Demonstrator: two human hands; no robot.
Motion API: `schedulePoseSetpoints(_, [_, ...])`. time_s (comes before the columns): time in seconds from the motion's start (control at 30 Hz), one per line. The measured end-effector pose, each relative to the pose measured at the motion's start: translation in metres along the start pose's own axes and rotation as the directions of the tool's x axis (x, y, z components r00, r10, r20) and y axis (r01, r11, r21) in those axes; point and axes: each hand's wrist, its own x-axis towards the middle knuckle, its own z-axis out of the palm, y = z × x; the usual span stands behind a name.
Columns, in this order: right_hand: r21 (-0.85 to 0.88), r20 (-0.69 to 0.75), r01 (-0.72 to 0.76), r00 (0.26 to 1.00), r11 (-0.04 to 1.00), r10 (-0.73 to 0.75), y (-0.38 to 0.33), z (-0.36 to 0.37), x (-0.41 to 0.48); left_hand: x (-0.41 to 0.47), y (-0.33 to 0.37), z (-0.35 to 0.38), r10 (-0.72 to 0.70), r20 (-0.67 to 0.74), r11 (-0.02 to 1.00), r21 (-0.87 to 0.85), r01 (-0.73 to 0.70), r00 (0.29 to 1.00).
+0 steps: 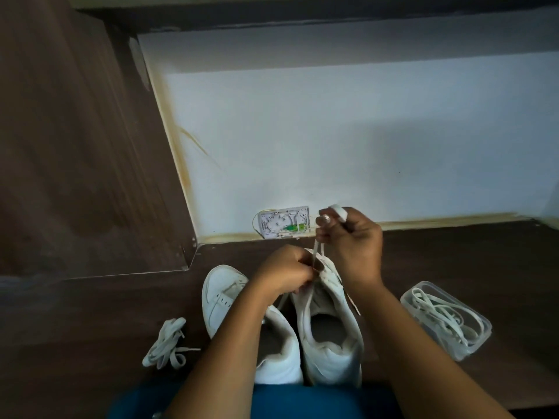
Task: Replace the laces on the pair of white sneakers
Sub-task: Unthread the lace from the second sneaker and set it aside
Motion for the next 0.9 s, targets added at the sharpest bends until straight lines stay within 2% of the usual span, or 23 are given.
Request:
schedulePoseSetpoints(0.07, [0.117, -0.018, -0.033, 0.999, 0.993, 0.035, -0.002, -0.003, 0.0, 0.003, -0.001, 0.001, 0.05, -0.12, 0.998, -0.018, -0.053, 0.992])
schedulePoseSetpoints(0.1, [0.096, -0.028, -0.055, 0.998, 0.994, 0.058, 0.001, -0.005, -0.001, 0.003, 0.002, 0.001, 0.079, -0.173, 0.991, -0.089, -0.096, 0.982])
schedulePoseSetpoints(0.17, [-0.095, 0.018, -0.144, 0.989, 0.985, 0.146, 0.005, -0.01, 0.001, 0.004, 0.012, 0.003, 0.145, -0.227, 0.964, -0.185, -0.189, 0.963])
schedulePoseSetpoints(0.2, [-0.155, 0.072, -0.224, 0.969, 0.962, 0.237, 0.005, -0.012, 0.002, 0.004, 0.015, 0.004, 0.169, -0.239, 0.957, -0.191, -0.217, 0.956])
schedulePoseSetpoints(0.27, [-0.163, 0.205, -0.385, 0.888, 0.909, 0.413, 0.003, -0.018, 0.005, 0.004, 0.016, 0.005, 0.184, -0.251, 0.952, -0.196, -0.236, 0.95])
schedulePoseSetpoints(0.3, [-0.192, 0.267, -0.414, 0.85, 0.89, 0.453, 0.004, -0.022, 0.006, 0.005, 0.014, 0.006, 0.173, -0.246, 0.952, -0.207, -0.226, 0.954])
schedulePoseSetpoints(0.37, [-0.362, 0.355, -0.34, 0.811, 0.868, 0.466, 0.009, -0.028, 0.004, 0.007, 0.006, 0.006, 0.137, -0.235, 0.959, -0.213, -0.189, 0.962])
schedulePoseSetpoints(0.43, [-0.496, 0.408, -0.199, 0.806, 0.845, 0.429, 0.015, -0.028, -0.004, 0.008, 0.0, 0.006, 0.097, -0.239, 0.966, -0.211, -0.149, 0.966])
schedulePoseSetpoints(0.53, [-0.664, 0.38, -0.033, 0.845, 0.747, 0.375, 0.023, -0.021, -0.006, 0.007, -0.002, 0.004, 0.07, -0.234, 0.958, -0.257, -0.131, 0.97])
schedulePoseSetpoints(0.63, [-0.742, 0.307, -0.027, 0.874, 0.669, 0.376, 0.025, -0.014, -0.006, 0.004, -0.002, -0.001, 0.056, -0.22, 0.973, -0.206, -0.103, 0.974])
schedulePoseSetpoints(0.7, [-0.774, 0.243, -0.046, 0.9, 0.632, 0.362, 0.026, -0.012, -0.006, 0.002, -0.005, -0.003, -0.014, -0.136, 0.996, -0.09, 0.002, 0.991])
schedulePoseSetpoints(0.77, [-0.769, 0.183, -0.08, 0.923, 0.634, 0.338, 0.027, -0.011, -0.005, 0.0, -0.005, -0.002, -0.107, -0.008, 0.994, 0.025, 0.107, 0.994])
schedulePoseSetpoints(0.83, [-0.714, 0.136, -0.146, 0.93, 0.685, 0.34, 0.029, -0.01, -0.004, -0.001, -0.004, 0.0, -0.114, 0.032, 0.986, 0.129, 0.109, 0.993])
schedulePoseSetpoints(0.9, [-0.513, 0.032, -0.322, 0.919, 0.796, 0.393, 0.029, -0.01, -0.001, 0.0, -0.003, 0.003, -0.085, 0.005, 0.973, 0.216, 0.082, 0.996])
